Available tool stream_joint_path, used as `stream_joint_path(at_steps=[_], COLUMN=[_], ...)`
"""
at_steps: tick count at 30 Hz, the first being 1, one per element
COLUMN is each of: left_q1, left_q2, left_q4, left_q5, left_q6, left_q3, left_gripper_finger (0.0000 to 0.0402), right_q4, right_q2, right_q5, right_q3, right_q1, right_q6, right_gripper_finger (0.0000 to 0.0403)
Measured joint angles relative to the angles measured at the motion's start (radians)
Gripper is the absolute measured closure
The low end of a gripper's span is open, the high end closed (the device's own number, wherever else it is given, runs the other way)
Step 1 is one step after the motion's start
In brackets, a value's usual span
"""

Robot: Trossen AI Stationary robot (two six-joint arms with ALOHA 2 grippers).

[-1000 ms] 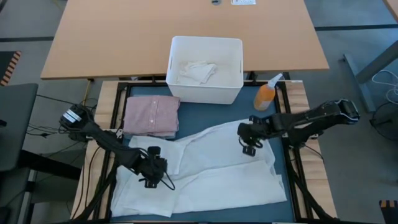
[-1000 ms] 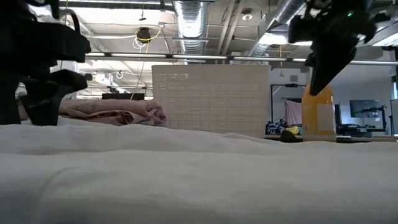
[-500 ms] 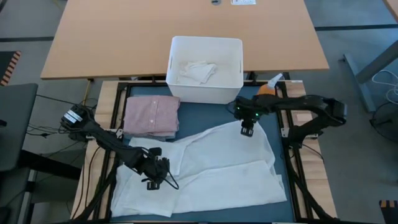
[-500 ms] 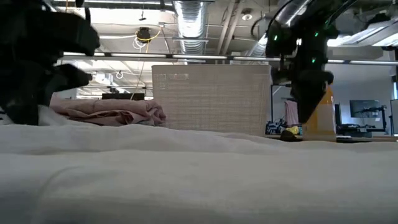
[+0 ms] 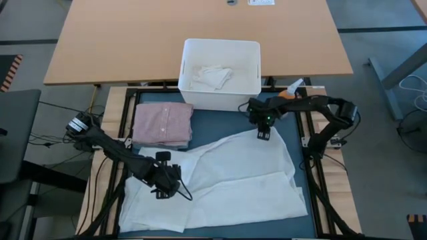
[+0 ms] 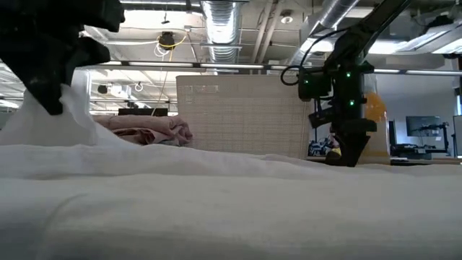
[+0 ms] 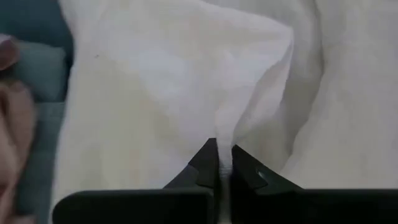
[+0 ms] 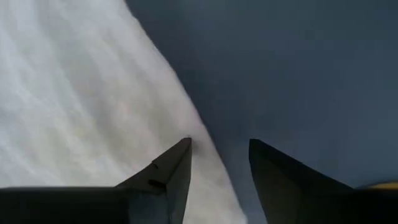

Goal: Fold Laundry from Bin
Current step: Fold the white shirt

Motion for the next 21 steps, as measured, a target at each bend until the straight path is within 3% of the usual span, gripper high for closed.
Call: stream_joint_path(at_steps=[5,12,21], left_q1=[0.008,0.013,0.074], left_q2=[0.0,-0.038,-0.241], left_q4=[-0.097,-0.229,-0.327], left_q5=[-0.053,-0.146,-0.191], left_q6=[-0.001,-0.015,-0.008], left_q3=[0.05,0.108,0.109], left_gripper_finger=[0.0401,0.0401,0.0402], right_q4=[-0.016,-0.012,-0.136], right_q2=[0.0,-0.006,-0.11], right_q5=[-0.004,-0.054,-0.021], right_q3=[-0.003,-0.045,0.002], right_q1=[-0.025,-0.027,0.012], right_q6=[-0.035,-0.068,-0.033], right_gripper_finger=[0.026,0.0383,0.0394])
